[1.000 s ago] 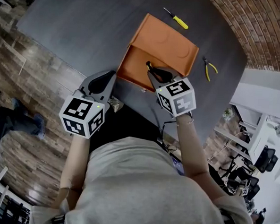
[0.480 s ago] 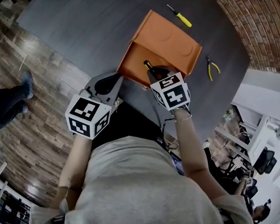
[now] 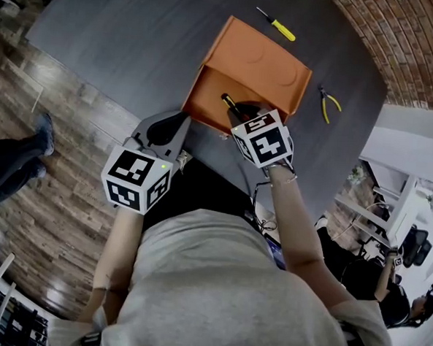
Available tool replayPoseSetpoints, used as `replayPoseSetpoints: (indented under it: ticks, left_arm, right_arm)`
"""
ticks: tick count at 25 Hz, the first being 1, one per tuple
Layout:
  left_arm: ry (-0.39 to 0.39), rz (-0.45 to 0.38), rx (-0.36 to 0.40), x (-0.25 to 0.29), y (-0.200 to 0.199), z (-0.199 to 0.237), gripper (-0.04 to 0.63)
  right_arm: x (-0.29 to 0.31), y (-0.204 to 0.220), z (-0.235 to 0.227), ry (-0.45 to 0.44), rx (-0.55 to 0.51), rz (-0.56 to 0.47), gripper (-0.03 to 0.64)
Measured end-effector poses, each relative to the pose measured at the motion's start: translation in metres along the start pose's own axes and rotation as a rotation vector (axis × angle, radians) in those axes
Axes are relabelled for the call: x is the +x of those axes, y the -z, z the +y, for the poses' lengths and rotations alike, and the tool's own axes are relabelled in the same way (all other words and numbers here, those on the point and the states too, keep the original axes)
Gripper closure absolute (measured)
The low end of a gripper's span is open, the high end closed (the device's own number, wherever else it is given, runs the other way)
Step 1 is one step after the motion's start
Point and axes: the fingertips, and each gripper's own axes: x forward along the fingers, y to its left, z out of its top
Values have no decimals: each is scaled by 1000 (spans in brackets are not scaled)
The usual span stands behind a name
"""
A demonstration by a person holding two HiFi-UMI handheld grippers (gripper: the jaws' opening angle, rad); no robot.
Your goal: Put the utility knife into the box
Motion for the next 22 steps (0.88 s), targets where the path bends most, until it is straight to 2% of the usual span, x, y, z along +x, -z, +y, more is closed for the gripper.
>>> replayPoseSetpoints:
  ticks: [3,11,14,16,20,22]
  left_arm:
    - [3,-2,4,0,-3,0,568]
    - [19,-17,38,1,-17,1,568]
    - [27,-30,67,5,-31,0,568]
    - [28,-37,76,7,-37,-4,568]
    - [56,-84,150,7,-61,-10,568]
    - [73,-120,169,7,-76,-14,568]
  right_arm:
    - [-2,-2,0,-4,8,-11,488]
    - [-29,-25,9,-23,42,-150,482]
    - [-48,-38,7,-35,60,-247,477]
    - [-66,-47,8,-82,94,-329,474]
    - [-104,-73,10,-151,231,-534,468]
    - [-124,-85,6,-180,331,-635,510]
